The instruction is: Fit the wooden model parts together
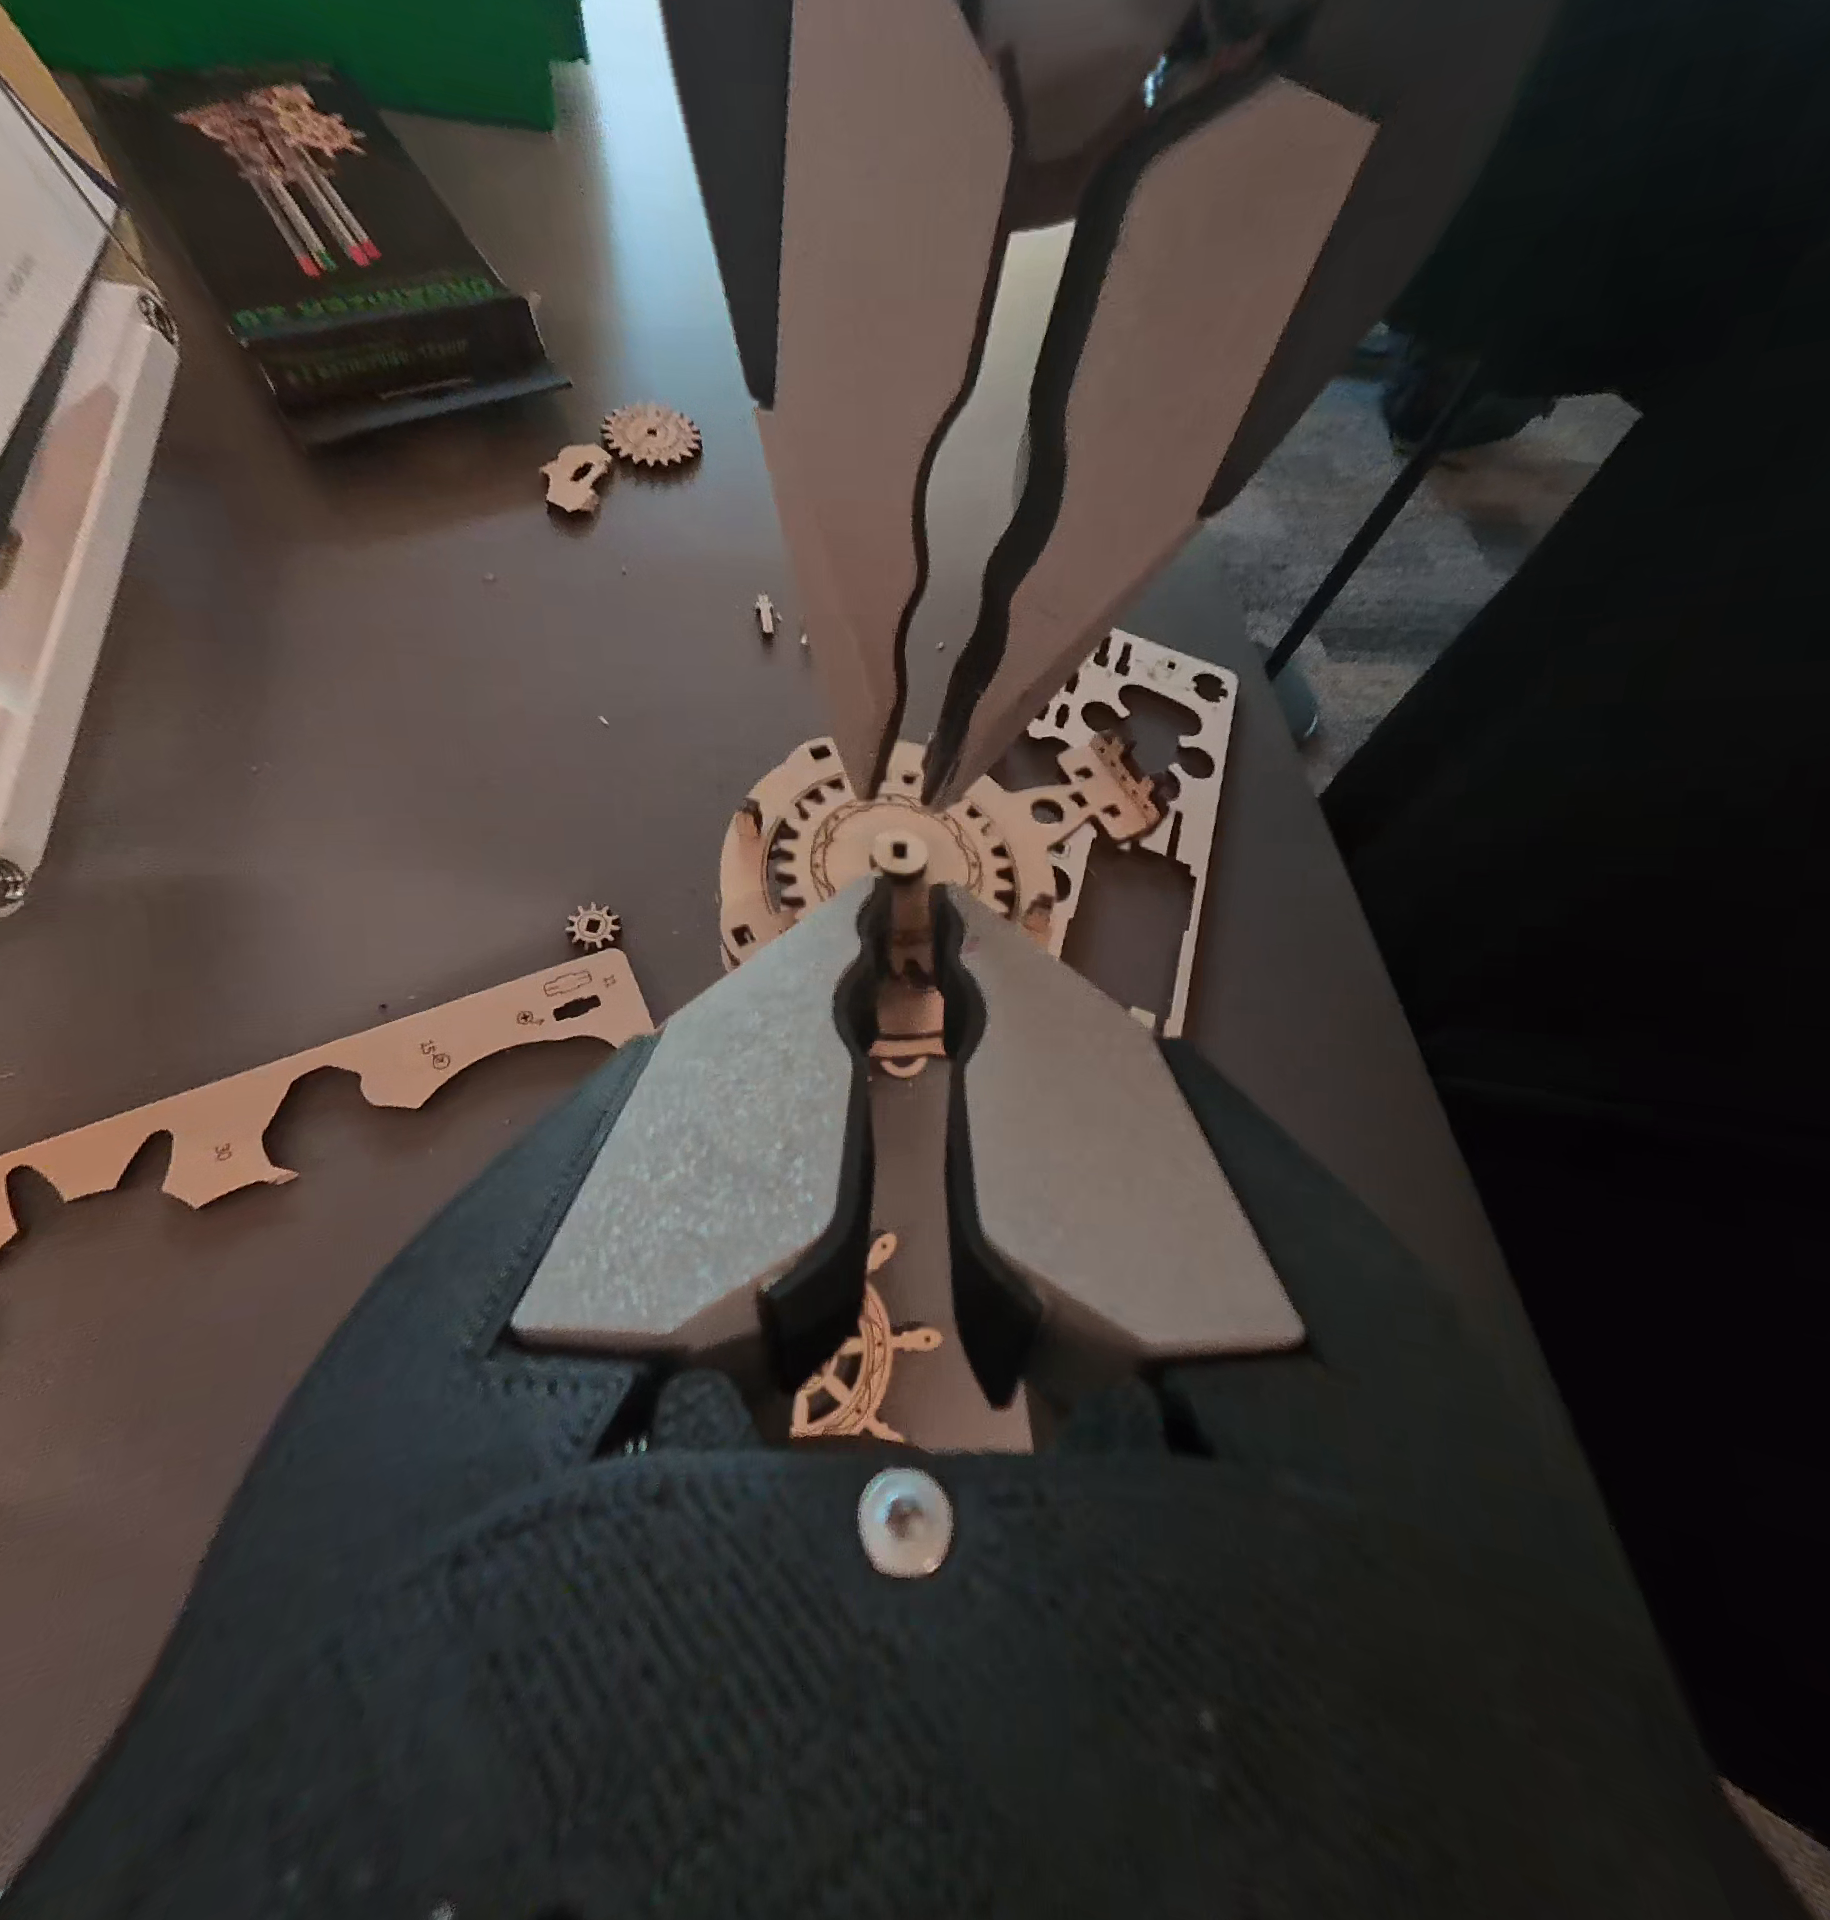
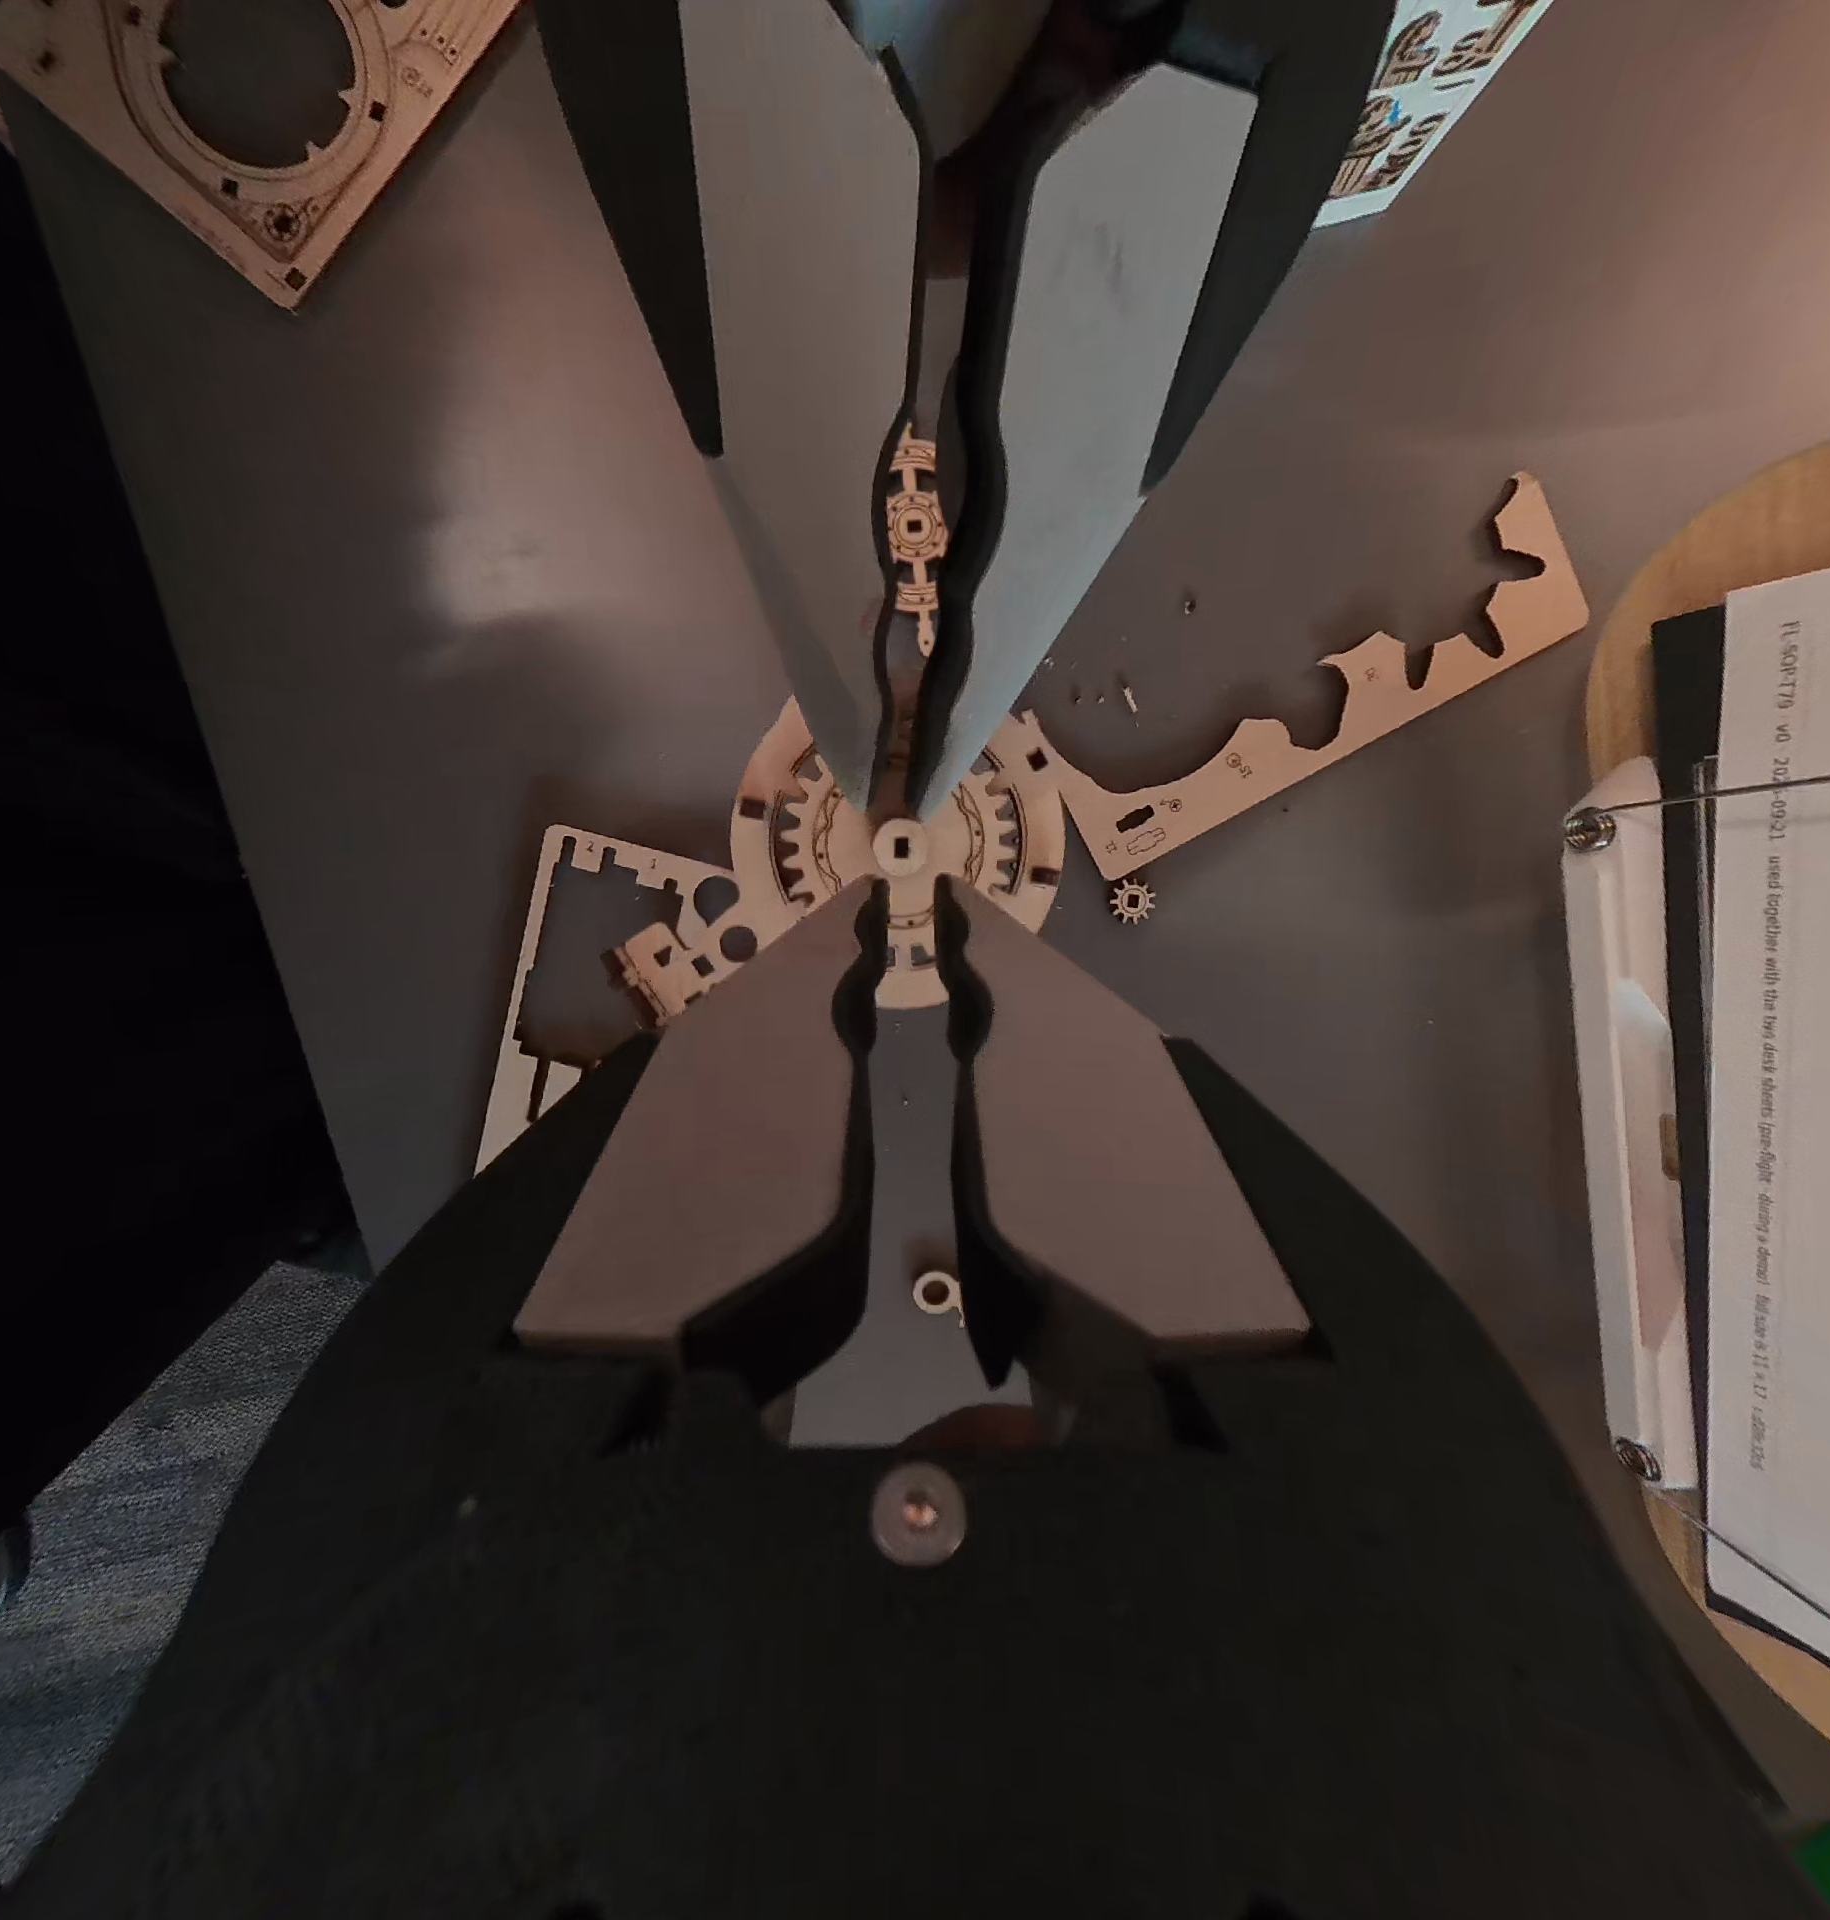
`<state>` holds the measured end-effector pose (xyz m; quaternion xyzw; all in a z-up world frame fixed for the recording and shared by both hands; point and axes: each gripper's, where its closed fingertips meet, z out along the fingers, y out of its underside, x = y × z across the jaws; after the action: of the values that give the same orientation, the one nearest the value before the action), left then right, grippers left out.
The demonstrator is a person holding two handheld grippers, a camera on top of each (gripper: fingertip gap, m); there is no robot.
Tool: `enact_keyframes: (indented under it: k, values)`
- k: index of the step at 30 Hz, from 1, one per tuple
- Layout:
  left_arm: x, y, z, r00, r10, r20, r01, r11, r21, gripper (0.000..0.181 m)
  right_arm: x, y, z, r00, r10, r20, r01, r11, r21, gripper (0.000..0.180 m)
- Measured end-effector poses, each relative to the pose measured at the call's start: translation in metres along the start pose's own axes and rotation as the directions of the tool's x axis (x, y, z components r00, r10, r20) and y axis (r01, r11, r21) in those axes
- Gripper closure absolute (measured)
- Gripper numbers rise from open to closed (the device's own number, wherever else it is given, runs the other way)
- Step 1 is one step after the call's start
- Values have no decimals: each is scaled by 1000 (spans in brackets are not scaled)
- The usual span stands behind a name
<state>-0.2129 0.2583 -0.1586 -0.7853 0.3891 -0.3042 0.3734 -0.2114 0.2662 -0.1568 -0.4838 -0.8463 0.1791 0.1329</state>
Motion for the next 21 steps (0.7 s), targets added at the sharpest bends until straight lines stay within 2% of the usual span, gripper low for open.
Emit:
enact_keyframes:
  k: [14,17,21]
  values:
    - [-2,-4,1,1000,20,10,-20,1000,-5,177,-3,-4,7,999,-35,15,36,999,-15,177]
    - [-2,-3,1,1000,24,11,-24,1000,-13,177,-1,-5,7,999,-34,9,35,999,-21,172]
    - [-2,-2,0,999,37,20,-36,999,-21,176,-3,-6,8,999,-42,24,43,999,-31,176]
